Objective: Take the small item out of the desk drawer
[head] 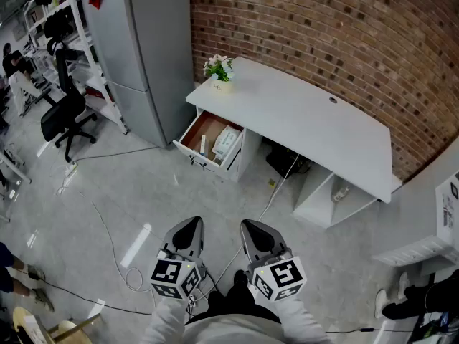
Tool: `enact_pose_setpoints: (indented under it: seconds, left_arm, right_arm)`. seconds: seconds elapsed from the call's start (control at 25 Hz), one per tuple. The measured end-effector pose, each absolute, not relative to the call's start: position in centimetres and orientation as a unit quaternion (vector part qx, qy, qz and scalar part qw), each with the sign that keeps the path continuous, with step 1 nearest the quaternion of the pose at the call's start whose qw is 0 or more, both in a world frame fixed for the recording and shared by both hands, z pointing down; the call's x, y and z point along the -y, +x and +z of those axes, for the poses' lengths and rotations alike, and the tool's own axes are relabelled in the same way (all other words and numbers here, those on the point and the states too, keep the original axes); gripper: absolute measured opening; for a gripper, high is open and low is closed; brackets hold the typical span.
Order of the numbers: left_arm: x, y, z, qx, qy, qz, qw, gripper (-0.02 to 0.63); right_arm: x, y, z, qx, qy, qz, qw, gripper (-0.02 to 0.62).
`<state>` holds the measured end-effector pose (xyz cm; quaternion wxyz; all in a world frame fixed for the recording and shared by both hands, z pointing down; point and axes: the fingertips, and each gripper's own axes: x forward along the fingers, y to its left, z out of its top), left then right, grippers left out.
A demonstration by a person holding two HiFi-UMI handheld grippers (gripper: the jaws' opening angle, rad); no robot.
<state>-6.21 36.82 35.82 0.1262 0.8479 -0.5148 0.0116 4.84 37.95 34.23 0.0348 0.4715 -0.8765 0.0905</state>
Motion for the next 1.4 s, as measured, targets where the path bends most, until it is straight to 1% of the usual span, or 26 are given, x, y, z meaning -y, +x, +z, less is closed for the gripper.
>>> enact_pose_setpoints:
  seconds: [0.2, 0.48, 0.92, 1.12, 1.16, 1.24, 1.4]
  left_arm:
    - [-35.5, -5.7, 36.4, 0.523, 0.842, 0.020, 0.127, 0.017]
    - [-33.0, -5.2, 36.6, 0.541, 0.832, 0.018, 0.123, 0.018]
    - [-28.8, -2.6, 36.7, 0.562, 0.818, 0.024, 0.118, 0.020]
    - [-27.4, -1.7, 36.7, 0.566, 0.815, 0.034, 0.116, 0.023]
    - [-27.1, -1.6, 36.7, 0.567, 0.815, 0.035, 0.116, 0.028]
    - [-26.5, -1.5, 36.8, 0.569, 0.813, 0.037, 0.118, 0.065]
    - [-25.6, -1.6, 36.8, 0.573, 0.809, 0.043, 0.120, 0.088]
  right_arm:
    - [-36.4, 6.3, 35.0, 0.868, 0.486, 0.101, 0.028, 0.026]
    - [-33.3, 9.5, 35.5, 0.860, 0.502, 0.080, 0.047, 0.028]
    - [-28.0, 16.5, 35.0, 0.845, 0.529, 0.078, 0.032, 0.028]
    - [-26.6, 17.8, 35.0, 0.847, 0.525, 0.082, 0.032, 0.028]
    - [-26.4, 17.8, 35.1, 0.848, 0.523, 0.083, 0.032, 0.028]
    - [-26.2, 17.8, 35.2, 0.849, 0.520, 0.085, 0.031, 0.028]
    - [-25.6, 17.7, 35.1, 0.850, 0.519, 0.090, 0.029, 0.028]
